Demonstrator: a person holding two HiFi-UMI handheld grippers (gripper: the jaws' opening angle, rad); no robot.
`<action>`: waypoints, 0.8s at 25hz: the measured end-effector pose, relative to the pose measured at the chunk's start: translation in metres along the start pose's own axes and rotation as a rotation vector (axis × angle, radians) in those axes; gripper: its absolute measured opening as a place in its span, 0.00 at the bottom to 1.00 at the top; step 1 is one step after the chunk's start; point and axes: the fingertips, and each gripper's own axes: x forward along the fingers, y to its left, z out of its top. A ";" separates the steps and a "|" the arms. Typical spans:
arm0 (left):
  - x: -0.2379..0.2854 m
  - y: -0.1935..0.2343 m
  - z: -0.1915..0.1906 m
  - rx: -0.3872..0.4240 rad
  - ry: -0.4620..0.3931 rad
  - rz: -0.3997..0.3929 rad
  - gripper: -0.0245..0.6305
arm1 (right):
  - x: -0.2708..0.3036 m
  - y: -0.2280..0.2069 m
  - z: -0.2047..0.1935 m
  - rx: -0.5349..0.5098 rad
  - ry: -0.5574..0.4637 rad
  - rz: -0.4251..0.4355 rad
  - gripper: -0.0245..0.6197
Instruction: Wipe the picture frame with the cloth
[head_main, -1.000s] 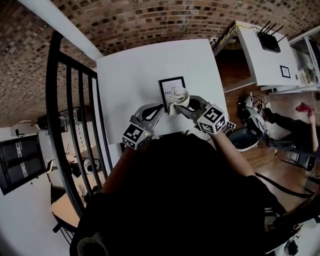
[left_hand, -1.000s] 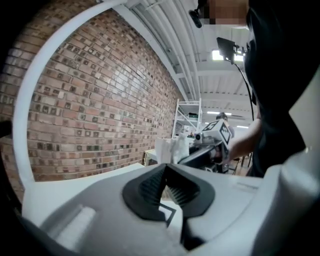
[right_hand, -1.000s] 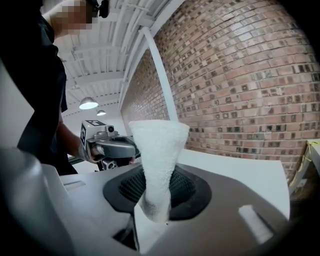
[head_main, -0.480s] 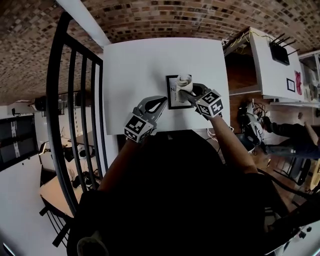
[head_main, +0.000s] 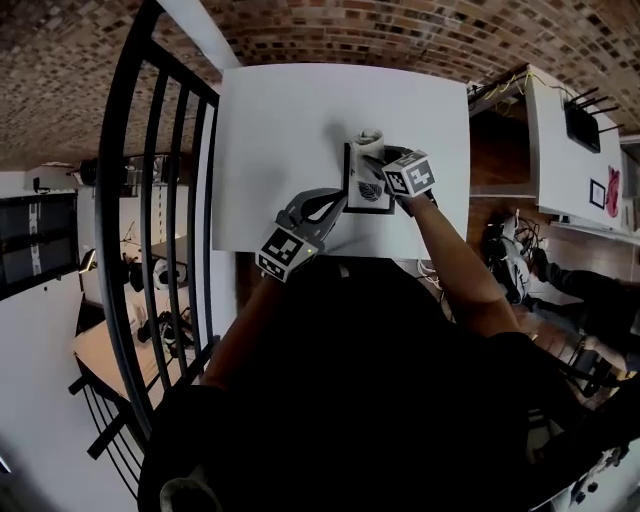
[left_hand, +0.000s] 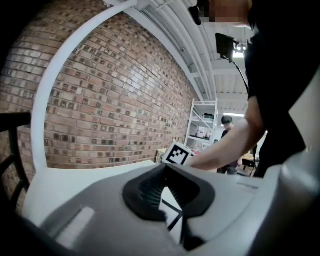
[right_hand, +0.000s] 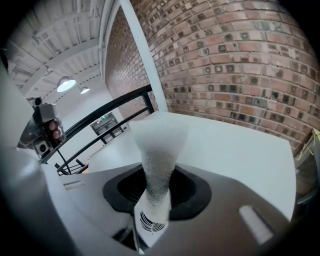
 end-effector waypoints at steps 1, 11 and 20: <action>0.000 0.000 0.000 -0.001 0.001 0.006 0.04 | 0.007 -0.005 -0.002 0.007 0.024 -0.009 0.21; -0.014 0.000 -0.008 -0.027 0.004 0.053 0.04 | 0.062 -0.019 -0.013 0.198 0.194 -0.006 0.21; -0.020 0.005 -0.013 -0.031 0.008 0.063 0.04 | 0.071 -0.011 -0.037 0.237 0.270 -0.002 0.21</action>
